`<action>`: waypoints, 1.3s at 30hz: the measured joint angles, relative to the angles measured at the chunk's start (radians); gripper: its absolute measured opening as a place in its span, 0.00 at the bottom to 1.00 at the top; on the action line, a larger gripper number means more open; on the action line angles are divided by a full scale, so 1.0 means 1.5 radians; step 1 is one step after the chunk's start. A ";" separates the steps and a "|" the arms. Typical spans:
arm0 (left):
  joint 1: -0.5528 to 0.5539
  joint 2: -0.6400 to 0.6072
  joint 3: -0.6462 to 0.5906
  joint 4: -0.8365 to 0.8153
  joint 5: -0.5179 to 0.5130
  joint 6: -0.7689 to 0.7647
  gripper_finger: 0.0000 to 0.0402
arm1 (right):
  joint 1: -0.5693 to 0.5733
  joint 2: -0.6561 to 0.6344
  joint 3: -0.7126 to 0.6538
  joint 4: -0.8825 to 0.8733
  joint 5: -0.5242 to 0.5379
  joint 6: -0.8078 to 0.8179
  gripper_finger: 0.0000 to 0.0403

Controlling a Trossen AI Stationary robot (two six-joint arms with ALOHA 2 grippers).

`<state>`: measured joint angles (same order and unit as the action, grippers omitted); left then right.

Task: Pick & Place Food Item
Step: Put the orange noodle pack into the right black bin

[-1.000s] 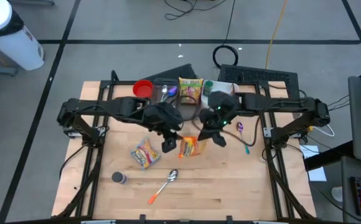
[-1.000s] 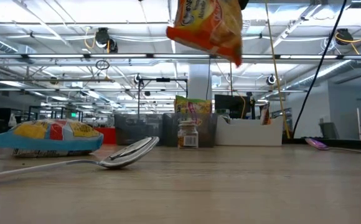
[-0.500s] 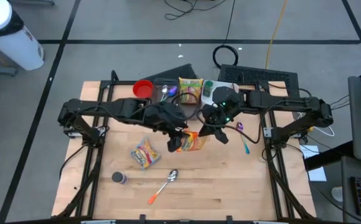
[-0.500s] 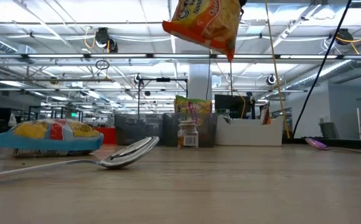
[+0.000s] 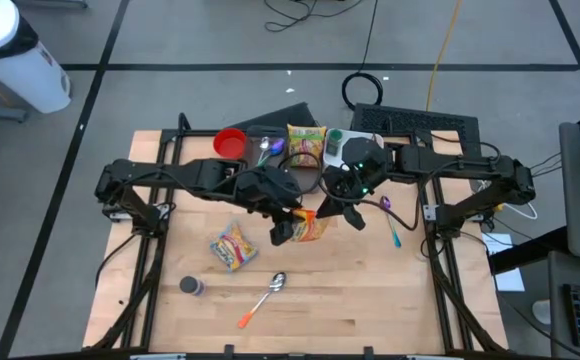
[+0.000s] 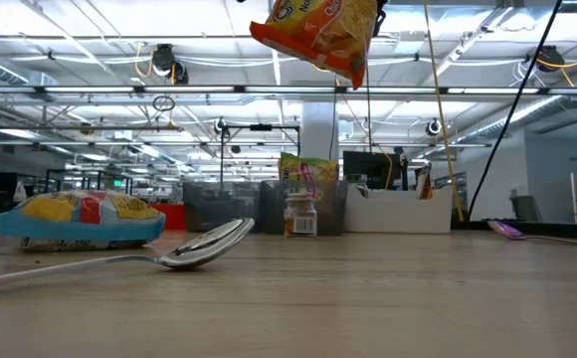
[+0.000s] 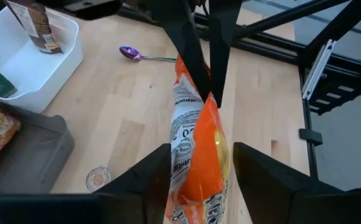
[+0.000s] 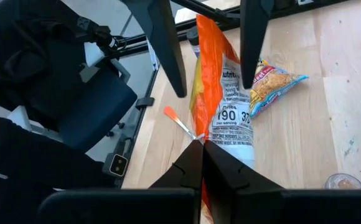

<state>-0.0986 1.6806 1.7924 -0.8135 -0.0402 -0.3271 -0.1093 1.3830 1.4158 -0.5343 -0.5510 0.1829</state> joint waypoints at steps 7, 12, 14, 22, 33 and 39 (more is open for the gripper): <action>0.000 0.000 0.000 -0.004 -0.002 0.003 0.21 | 0.000 0.000 0.000 0.000 -0.001 0.007 0.00; 0.000 0.000 0.000 -0.003 0.008 0.006 0.03 | 0.000 0.000 0.000 0.000 -0.001 0.008 0.00; 0.000 0.000 0.000 -0.003 0.008 0.006 0.02 | 0.000 0.000 0.000 0.000 -0.001 0.010 0.00; 0.000 0.000 0.000 -0.003 0.011 0.006 0.01 | 0.000 0.000 0.000 0.000 -0.002 0.010 0.00; -0.001 0.000 0.000 -0.007 0.034 0.005 0.01 | 0.000 -0.009 0.000 0.065 -0.001 0.010 0.11; -0.001 0.000 0.000 -0.004 0.043 0.003 0.00 | -0.017 -0.024 0.000 0.108 -0.001 0.010 0.28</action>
<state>-0.0998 1.6802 1.7924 -0.8190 0.0248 -0.3222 -0.1346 1.3476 1.4162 -0.3725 -0.5518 0.1978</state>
